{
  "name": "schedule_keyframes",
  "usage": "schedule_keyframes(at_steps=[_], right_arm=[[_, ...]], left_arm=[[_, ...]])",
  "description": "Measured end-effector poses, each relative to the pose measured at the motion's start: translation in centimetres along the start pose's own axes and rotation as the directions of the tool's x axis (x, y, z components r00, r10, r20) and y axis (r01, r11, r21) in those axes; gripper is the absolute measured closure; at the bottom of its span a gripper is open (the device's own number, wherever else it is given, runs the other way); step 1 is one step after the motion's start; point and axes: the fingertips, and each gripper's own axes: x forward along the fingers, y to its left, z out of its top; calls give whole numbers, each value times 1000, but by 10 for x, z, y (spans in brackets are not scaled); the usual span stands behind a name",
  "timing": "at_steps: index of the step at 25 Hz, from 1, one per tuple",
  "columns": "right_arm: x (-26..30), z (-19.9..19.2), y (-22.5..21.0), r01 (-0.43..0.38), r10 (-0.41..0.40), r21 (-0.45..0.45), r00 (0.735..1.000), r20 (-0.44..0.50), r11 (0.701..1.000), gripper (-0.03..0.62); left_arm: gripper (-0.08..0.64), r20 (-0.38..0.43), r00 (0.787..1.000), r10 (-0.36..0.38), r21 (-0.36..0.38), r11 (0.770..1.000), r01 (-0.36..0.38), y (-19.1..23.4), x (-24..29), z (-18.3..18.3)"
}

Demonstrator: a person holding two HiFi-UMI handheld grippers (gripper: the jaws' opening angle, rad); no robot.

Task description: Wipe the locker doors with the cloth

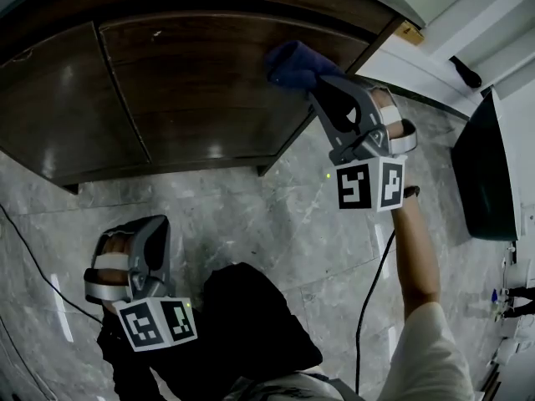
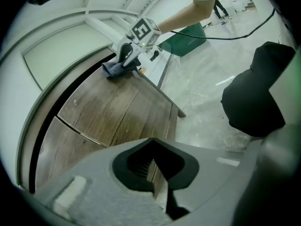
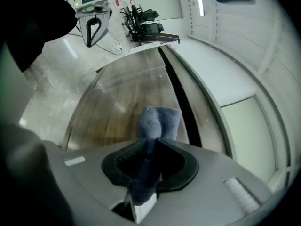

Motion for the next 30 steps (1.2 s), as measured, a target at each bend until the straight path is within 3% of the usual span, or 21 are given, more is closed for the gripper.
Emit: schedule_keyframes(at_steps=[4, 10, 20, 30], right_arm=[[7, -1, -35, 26, -30, -100, 999, -32, 995, 517], [15, -8, -24, 52, -58, -130, 998, -40, 990, 518], [40, -19, 105, -87, 85, -53, 996, -33, 995, 518], [67, -31, 225, -222, 222, -11, 975, -30, 975, 520]], left_arm=[[558, -6, 1000, 15, 18, 1000, -15, 3, -5, 2], [558, -39, 999, 38, 44, 998, -36, 6, -10, -7], [558, -140, 988, 63, 29, 998, -60, 3, -10, -45], [558, -161, 985, 67, 0, 998, -68, 1, -8, -54]])
